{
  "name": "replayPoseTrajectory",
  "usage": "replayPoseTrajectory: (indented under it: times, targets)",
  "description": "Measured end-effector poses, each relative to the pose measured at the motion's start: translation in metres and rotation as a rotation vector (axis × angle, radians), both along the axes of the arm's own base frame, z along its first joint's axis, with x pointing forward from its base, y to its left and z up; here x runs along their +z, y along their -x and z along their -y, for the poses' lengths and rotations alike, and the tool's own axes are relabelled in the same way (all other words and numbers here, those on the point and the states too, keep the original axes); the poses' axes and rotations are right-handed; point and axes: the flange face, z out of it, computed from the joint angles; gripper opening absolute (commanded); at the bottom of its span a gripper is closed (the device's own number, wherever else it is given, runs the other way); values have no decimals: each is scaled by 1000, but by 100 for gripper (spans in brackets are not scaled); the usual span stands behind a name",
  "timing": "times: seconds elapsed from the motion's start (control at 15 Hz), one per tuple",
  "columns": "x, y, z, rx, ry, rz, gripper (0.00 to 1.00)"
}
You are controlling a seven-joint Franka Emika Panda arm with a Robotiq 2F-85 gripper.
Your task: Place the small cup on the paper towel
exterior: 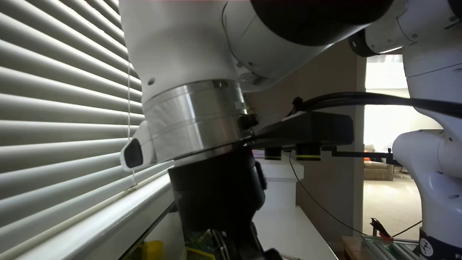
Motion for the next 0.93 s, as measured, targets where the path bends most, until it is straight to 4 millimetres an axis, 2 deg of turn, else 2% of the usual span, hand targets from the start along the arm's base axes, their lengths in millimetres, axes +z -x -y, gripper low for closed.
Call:
replayPoseTrajectory:
  times: [0.2, 0.67, 0.93]
  targets:
    - [-11, 3, 0, -15, -20, -6, 100]
    - [-72, 41, -20, -11, -74, -43, 100]
    - [-100, 54, -24, -29, -82, 4, 100]
